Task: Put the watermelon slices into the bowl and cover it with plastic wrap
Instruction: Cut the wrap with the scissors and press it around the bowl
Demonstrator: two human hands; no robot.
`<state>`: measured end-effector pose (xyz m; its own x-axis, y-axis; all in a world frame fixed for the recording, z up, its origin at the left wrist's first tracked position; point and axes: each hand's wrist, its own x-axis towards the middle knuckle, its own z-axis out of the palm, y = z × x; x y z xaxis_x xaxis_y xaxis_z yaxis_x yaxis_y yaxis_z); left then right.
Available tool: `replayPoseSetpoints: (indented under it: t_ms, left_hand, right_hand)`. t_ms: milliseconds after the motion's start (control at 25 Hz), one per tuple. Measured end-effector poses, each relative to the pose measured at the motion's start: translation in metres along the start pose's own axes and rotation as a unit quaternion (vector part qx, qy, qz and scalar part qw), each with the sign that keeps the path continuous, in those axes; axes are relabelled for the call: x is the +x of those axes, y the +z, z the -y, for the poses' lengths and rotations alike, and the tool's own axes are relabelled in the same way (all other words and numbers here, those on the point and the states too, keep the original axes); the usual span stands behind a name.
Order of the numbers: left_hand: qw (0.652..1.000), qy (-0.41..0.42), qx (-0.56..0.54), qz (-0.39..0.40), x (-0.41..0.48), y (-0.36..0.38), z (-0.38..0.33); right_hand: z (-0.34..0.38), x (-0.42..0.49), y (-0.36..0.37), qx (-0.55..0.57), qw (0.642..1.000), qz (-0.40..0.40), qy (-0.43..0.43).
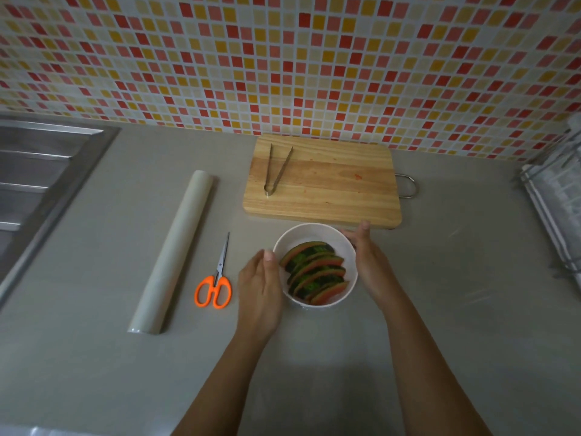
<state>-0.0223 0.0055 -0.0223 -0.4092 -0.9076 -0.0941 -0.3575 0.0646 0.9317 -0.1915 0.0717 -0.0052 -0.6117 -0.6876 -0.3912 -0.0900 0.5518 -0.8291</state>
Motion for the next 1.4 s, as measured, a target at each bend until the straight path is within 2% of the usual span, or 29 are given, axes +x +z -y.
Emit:
replayPoseSetpoints:
  t_ms: [120,160,240,320,440,520,560,640,760,840,920,1040,1160,1240,1320,1400]
  left_hand:
    - [0.991,-0.028,0.099,0.084,0.041,0.008,-0.008]
    - [0.993,-0.020,0.082,0.082,0.054,0.007,-0.011]
    - [0.999,-0.025,0.031,0.002,0.069,-0.002,-0.008]
    - [0.997,-0.051,0.021,-0.062,0.063,-0.011,0.003]
    - [0.987,-0.102,-0.127,0.019,0.038,0.000,0.012]
    - [0.979,-0.114,-0.165,0.048,0.033,0.013,0.012]
    - [0.980,-0.113,-0.153,0.053,0.035,0.018,0.014]
    - [0.994,-0.085,-0.057,0.049,0.037,0.025,0.019]
    - [0.996,-0.056,0.073,0.007,0.038,0.023,0.031]
    - [0.995,-0.048,0.087,-0.001,0.041,0.023,0.034]
    - [0.997,-0.045,0.065,0.008,0.043,0.022,0.036]
    - [0.997,-0.054,0.052,0.031,0.047,0.020,0.036]
    - [0.993,-0.070,0.072,0.068,0.049,0.016,0.030]
    - [0.990,-0.055,0.089,0.095,0.050,0.013,0.023]
    - [0.990,-0.043,0.079,0.111,0.050,0.007,0.017]
    - [0.993,-0.050,-0.002,0.105,0.048,-0.001,0.012]
  right_hand:
    - [-0.014,-0.008,-0.004,-0.029,0.995,-0.085,0.046]
    - [-0.018,-0.009,-0.005,-0.066,0.989,-0.112,0.067]
    - [-0.021,-0.003,-0.005,-0.078,0.985,-0.146,0.047]
    - [-0.017,0.008,-0.004,-0.002,0.990,-0.144,0.001]
    - [-0.012,0.019,0.004,0.202,0.978,-0.050,-0.015]
    - [-0.025,0.020,0.012,0.289,0.956,-0.024,0.035]
    - [-0.030,0.019,0.016,0.307,0.949,-0.031,0.067]
    - [-0.034,0.020,0.023,0.310,0.944,-0.035,0.110]
    - [-0.024,0.024,0.030,0.314,0.945,-0.038,0.078]
    - [-0.020,0.022,0.032,0.339,0.939,-0.035,0.052]
    - [-0.026,0.019,0.036,0.351,0.934,-0.020,0.065]
    - [-0.030,0.012,0.036,0.302,0.947,-0.037,0.107]
    - [-0.033,0.011,0.028,0.053,0.987,-0.108,0.109]
    - [-0.033,0.007,0.021,-0.052,0.985,-0.138,0.085]
    - [-0.034,0.004,0.017,-0.022,0.983,-0.183,0.021]
    - [-0.032,0.003,0.019,0.109,0.976,-0.181,-0.046]
